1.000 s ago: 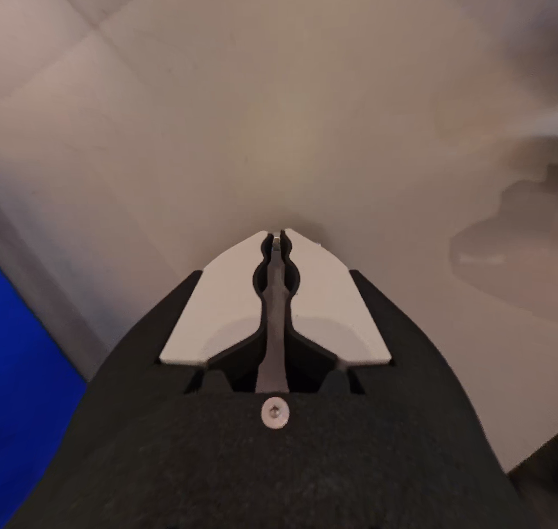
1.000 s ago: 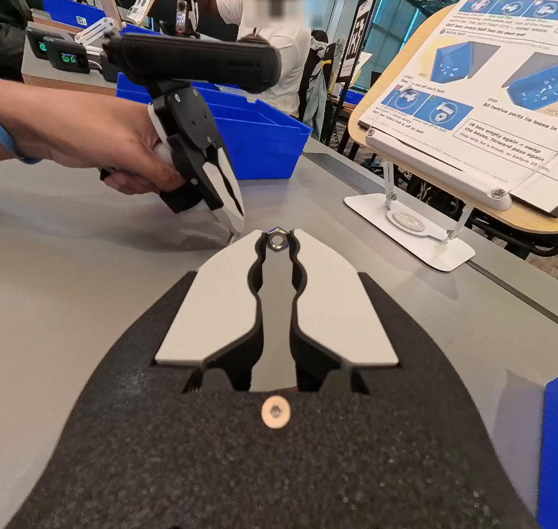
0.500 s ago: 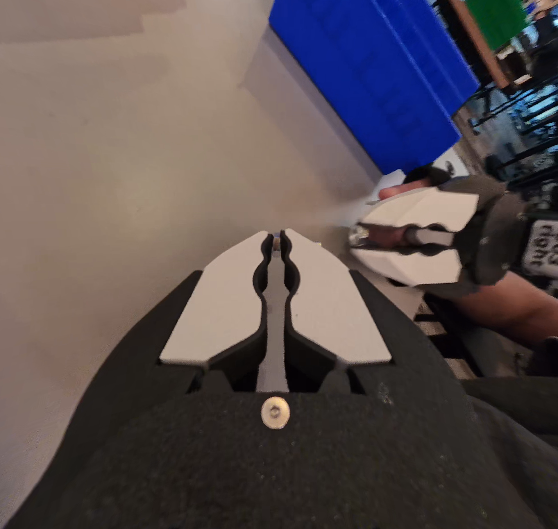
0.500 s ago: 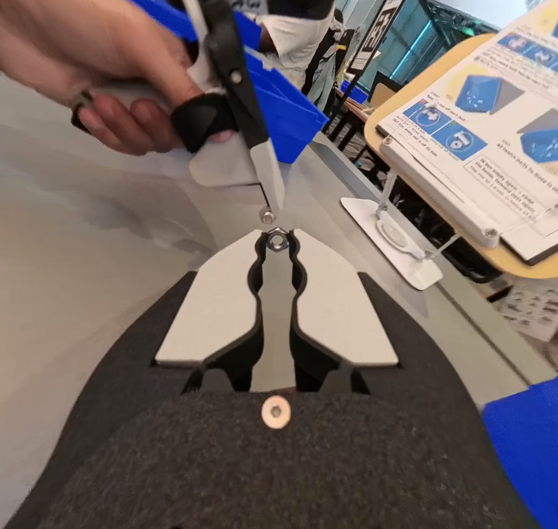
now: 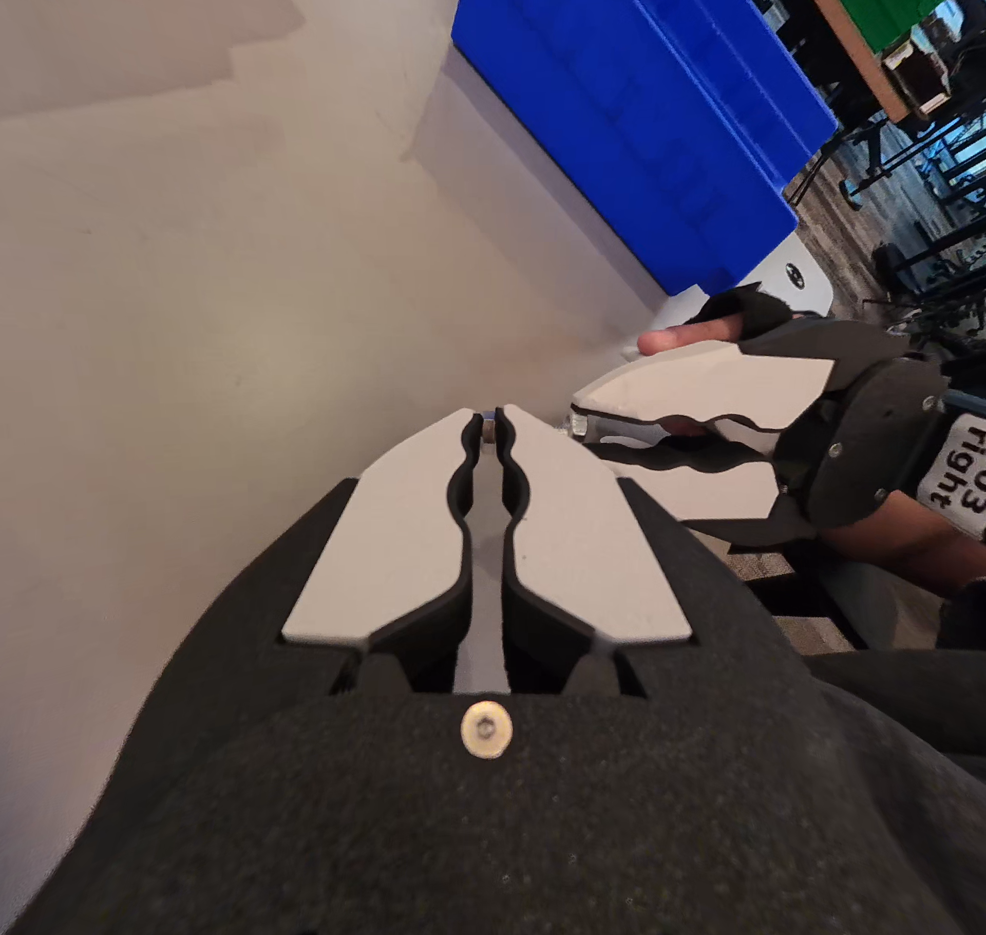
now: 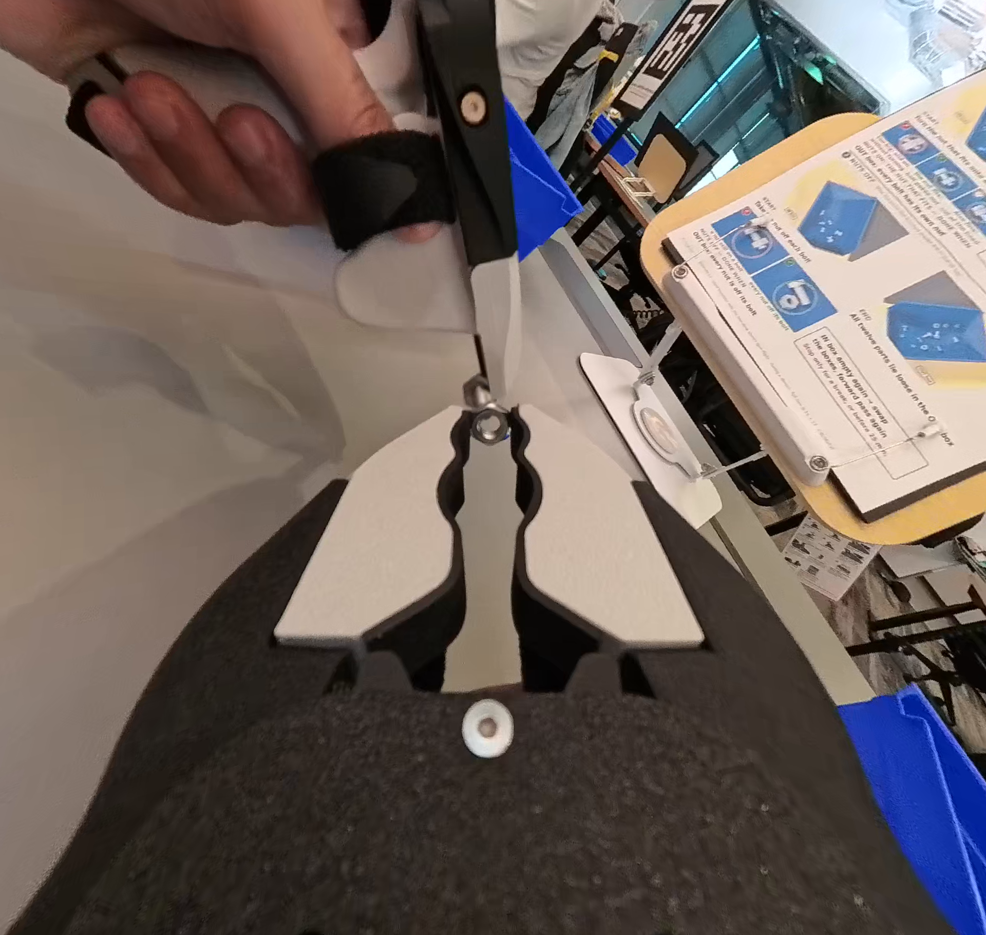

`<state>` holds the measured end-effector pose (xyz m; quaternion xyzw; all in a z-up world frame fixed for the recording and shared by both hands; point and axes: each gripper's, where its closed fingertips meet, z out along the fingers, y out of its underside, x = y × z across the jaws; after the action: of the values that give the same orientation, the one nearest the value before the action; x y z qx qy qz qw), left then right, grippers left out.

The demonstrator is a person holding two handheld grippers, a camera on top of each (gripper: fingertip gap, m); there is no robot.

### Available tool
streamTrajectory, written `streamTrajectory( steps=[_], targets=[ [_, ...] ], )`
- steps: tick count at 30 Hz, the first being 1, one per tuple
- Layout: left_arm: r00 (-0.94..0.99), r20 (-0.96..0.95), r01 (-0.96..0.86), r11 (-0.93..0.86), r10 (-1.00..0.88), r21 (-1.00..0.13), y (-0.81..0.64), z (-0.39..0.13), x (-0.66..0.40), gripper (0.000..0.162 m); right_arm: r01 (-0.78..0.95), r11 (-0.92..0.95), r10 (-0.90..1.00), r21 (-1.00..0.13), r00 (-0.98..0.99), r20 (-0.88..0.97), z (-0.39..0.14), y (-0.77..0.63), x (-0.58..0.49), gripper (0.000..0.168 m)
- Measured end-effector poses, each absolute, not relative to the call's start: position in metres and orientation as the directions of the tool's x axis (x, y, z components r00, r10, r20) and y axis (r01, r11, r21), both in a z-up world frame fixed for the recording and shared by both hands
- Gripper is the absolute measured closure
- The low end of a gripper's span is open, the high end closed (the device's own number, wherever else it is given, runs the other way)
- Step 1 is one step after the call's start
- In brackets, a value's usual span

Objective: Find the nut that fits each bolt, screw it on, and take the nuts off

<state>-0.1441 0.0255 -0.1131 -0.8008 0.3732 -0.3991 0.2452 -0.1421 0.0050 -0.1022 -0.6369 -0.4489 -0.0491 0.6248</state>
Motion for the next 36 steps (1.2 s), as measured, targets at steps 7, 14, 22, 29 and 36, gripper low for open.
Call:
streamTrajectory(
  steps=[7,14,22,29,36],
  targets=[
    [0.400,0.451,-0.431,-0.598,-0.798,-0.676,0.024,-0.117,-0.147,0.157,0.714,0.242,0.483,-0.657,0.498,0.720,-0.108,0.002,-0.149,0.154],
    [0.389,0.431,-0.494,-0.579,-0.814,-0.648,0.018,-0.125,-0.148,0.157,0.781,0.297,0.472,-0.549,0.380,0.796,-0.115,-0.002,-0.152,0.154],
    [0.349,0.387,-0.614,-0.520,-0.853,-0.593,0.003,-0.140,-0.150,0.157,0.867,0.441,0.396,-0.231,0.043,0.917,-0.133,-0.017,-0.156,0.154],
    [0.373,0.350,-0.544,-0.508,-0.859,-0.668,0.015,-0.124,-0.151,0.157,0.741,0.266,0.537,-0.617,0.418,0.733,-0.117,-0.005,-0.156,0.154],
    [0.407,0.286,-0.401,-0.451,-0.867,-0.797,0.032,-0.089,-0.152,0.157,0.206,-0.052,0.604,-0.977,0.785,0.134,-0.084,0.012,-0.155,0.154]
  ],
)
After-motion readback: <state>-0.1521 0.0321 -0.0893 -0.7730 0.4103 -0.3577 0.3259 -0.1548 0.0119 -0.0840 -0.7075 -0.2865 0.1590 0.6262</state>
